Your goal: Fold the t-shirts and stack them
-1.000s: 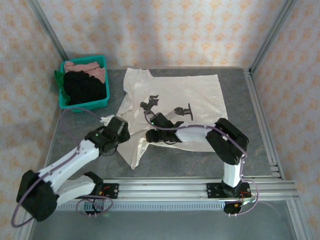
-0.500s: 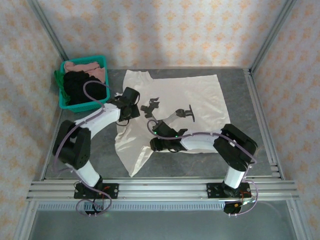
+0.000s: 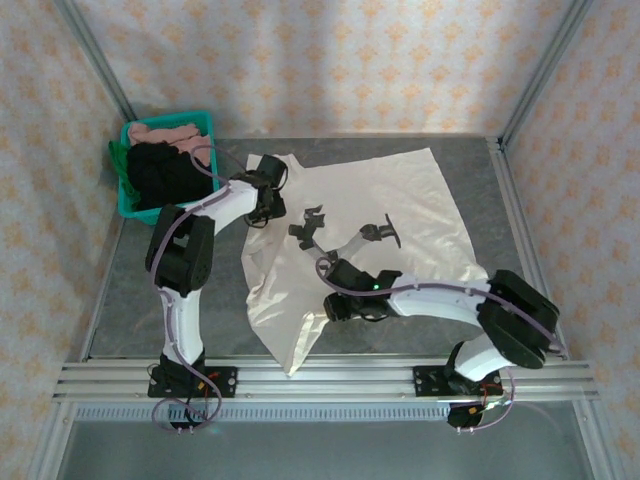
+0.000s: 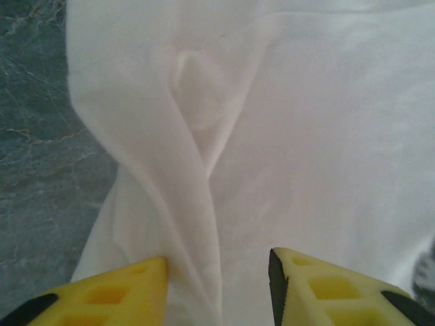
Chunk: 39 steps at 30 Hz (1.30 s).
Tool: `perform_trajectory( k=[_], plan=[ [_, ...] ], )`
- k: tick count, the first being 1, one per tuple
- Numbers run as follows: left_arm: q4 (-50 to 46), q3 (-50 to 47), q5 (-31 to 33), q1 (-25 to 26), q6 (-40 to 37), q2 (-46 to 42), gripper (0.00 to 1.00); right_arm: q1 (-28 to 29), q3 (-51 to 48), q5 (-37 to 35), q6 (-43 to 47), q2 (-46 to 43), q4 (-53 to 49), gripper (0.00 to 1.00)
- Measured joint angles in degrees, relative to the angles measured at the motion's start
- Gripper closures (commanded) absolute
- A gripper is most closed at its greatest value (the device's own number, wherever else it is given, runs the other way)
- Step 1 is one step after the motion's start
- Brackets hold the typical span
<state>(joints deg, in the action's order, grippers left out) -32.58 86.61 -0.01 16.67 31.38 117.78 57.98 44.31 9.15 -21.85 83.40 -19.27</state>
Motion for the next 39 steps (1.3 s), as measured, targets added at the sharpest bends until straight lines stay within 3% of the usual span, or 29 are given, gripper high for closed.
perform_trajectory(
  k=[4,10,18,26,27,31,36,39],
  plan=[
    [-2.16,3.34,-0.2,-1.29,-1.6,3.87,0.78,0.0,0.87,-1.92,0.81,-1.01,0.94,0.59],
    [-5.9,11.67,-0.42,-2.67,-3.8,8.63,1.0,0.0,6.99,-1.44,1.36,9.18,4.92,0.62],
    [-10.58,24.9,-1.53,-4.48,-6.14,13.38,1.0,1.7,6.14,2.97,1.31,10.71,5.99,0.63],
    [-14.49,33.68,-2.78,-6.82,-7.5,14.73,1.0,10.12,4.07,3.89,0.15,7.43,1.16,0.67],
    [-14.6,34.01,-2.82,-7.02,-7.52,14.73,0.98,10.58,3.82,4.07,-0.09,6.73,0.72,0.67],
    [-15.45,34.36,-2.6,-7.93,-7.52,14.73,0.7,11.74,2.8,5.55,-0.68,2.51,-2.14,0.63],
    [-16.06,32.87,-1.46,-8.96,-8.09,14.62,0.66,11.54,3.17,0.79,0.59,-4.59,-6.86,0.55],
    [-16.09,28.74,-0.02,-8.83,-8.74,13.35,0.58,6.19,5.38,-5.75,1.64,-7.48,-7.74,0.45]
  ],
)
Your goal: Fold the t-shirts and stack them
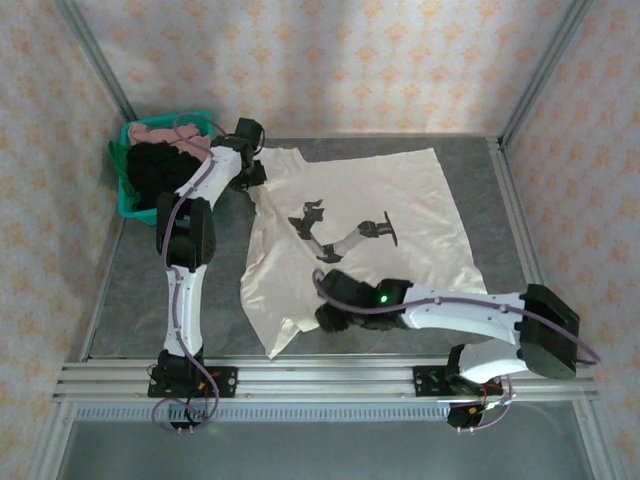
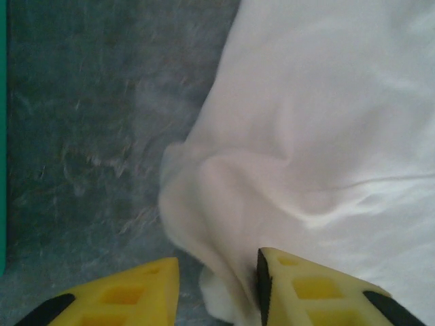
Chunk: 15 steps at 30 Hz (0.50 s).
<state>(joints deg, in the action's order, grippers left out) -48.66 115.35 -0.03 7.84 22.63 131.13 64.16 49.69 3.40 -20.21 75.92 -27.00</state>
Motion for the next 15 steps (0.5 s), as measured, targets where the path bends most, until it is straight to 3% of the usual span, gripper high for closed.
perform_trajectory(
  k=[4,8,15],
  plan=[
    [-1.01,-3.02,2.03,1.68,-0.59,-2.38,0.55,-15.5,5.35,-9.31,-0.13,3.3,1.44,0.44],
    [-1.31,-2.93,3.48,4.9,-1.14,-4.39,0.55,-30.84,16.09,-12.46,0.7,16.24,2.32,0.44],
    [1.01,-13.16,3.04,7.02,-1.73,-13.25,0.49,-45.86,41.42,-11.17,3.85,42.05,-1.03,0.48]
  ],
)
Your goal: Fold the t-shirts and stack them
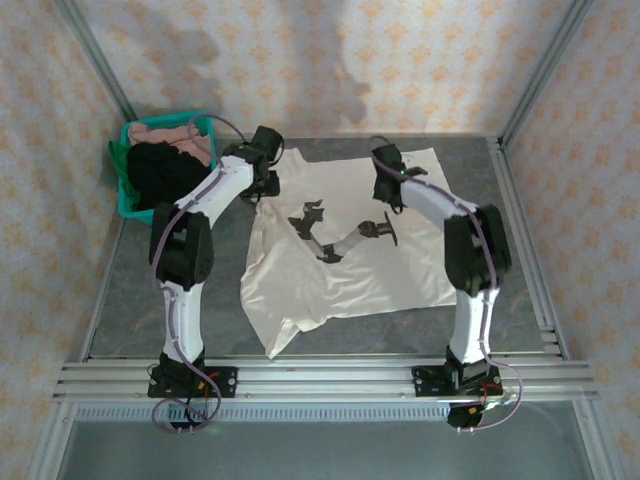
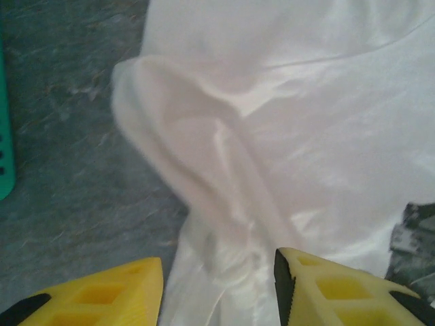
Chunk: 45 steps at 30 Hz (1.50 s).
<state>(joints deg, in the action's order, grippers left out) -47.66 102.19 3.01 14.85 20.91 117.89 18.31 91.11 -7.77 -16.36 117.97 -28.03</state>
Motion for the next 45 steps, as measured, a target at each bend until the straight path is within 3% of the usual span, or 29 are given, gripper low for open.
perform_trajectory(
  k=[10,16,20,23,25,29,30,34,37,41,45],
  plan=[
    [10.84,-30.93,-3.5,-1.36,1.9,-22.05,0.43,-8.13,34.69,5.51,3.54,25.88,-14.43,0.53],
    [17.99,-48.72,-8.17,1.66,5.7,-24.37,0.43,-11.93,38.07,9.38,0.63,27.34,-18.01,0.56],
    [22.36,-53.42,-9.7,1.62,7.63,-26.49,0.46,-15.41,38.07,11.8,-2.19,27.32,-18.14,0.56],
    [24.2,-54.99,-10.23,1.68,8.52,-27.43,0.6,-17.46,38.05,12.07,-3.41,27.23,-18.18,0.56],
    [24.72,-55.45,-10.08,1.66,8.98,-27.39,0.77,-18.38,37.53,12.0,-3.89,26.84,-18.18,0.56],
    [25.97,-55.67,-10.1,1.95,9.29,-27.47,0.89,-19.02,33.46,12.04,-4.22,24.11,-18.12,0.55],
    [25.97,-55.71,-9.97,2.03,9.2,-27.63,0.88,-19.1,31.71,12.02,-4.22,23.04,-17.99,0.55],
    [23.58,-55.43,-7.65,2.05,9.09,-28.72,0.54,-19.5,22.16,12.15,-4.22,16.28,-16.33,0.54],
    [19.65,-52.35,-4.92,2.89,8.79,-28.94,0.44,-19.65,14.21,13.6,-4.24,9.25,-13.25,0.53],
    [14.43,-37.97,-1.05,6.8,7.02,-22.69,0.38,-19.58,2.64,16.22,-4.7,-1.4,-6.64,0.52],
    [12.98,-19.43,1.2,8.68,4.63,-9.29,0.23,-19.34,-9.35,18.36,-5.35,-10.05,-0.42,0.5]
  ],
)
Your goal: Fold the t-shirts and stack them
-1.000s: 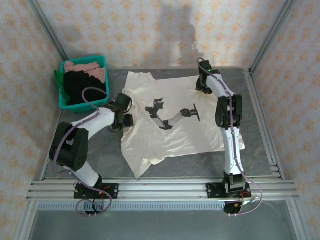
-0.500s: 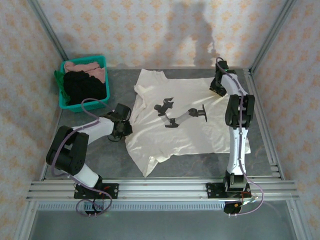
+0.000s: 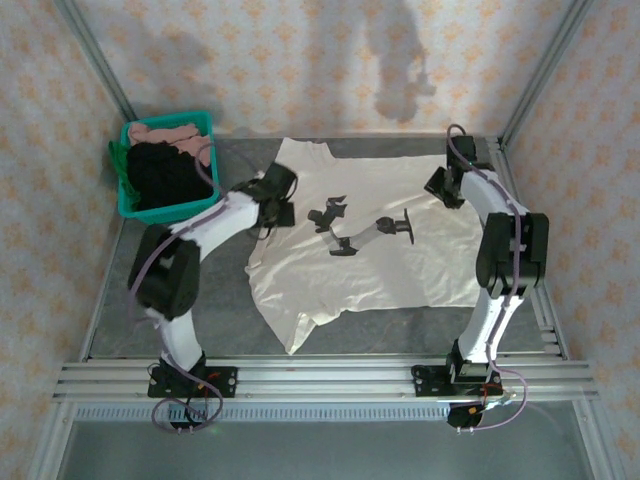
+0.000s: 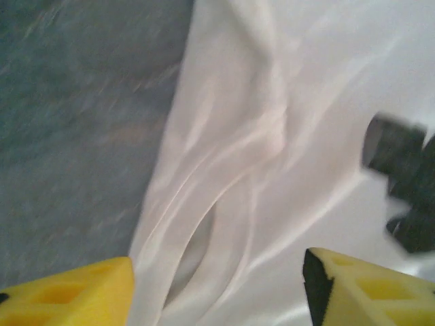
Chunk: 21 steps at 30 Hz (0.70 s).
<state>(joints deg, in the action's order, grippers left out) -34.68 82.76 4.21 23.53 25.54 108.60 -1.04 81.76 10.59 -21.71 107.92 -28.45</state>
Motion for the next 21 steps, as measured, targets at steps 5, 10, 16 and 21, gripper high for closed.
perform_trajectory(
  k=[5,10,16,21],
  plan=[
    [-5.49,18.62,4.52,-0.44,-1.44,17.0,0.3,0.02,-11.21,2.38,-0.42,-3.82,5.27,0.49],
    [-10.03,25.57,5.73,-3.15,-2.51,24.72,0.74,0.02,-17.38,2.93,-0.66,-4.2,7.69,0.49],
    [-10.54,20.74,4.44,-8.87,-3.17,21.09,0.8,-0.09,-22.34,2.47,-2.36,-6.32,9.9,0.49],
    [-10.56,19.69,2.32,-13.14,-3.37,18.88,0.79,-0.22,-23.74,0.63,-3.17,-7.8,10.56,0.49]
  ],
)
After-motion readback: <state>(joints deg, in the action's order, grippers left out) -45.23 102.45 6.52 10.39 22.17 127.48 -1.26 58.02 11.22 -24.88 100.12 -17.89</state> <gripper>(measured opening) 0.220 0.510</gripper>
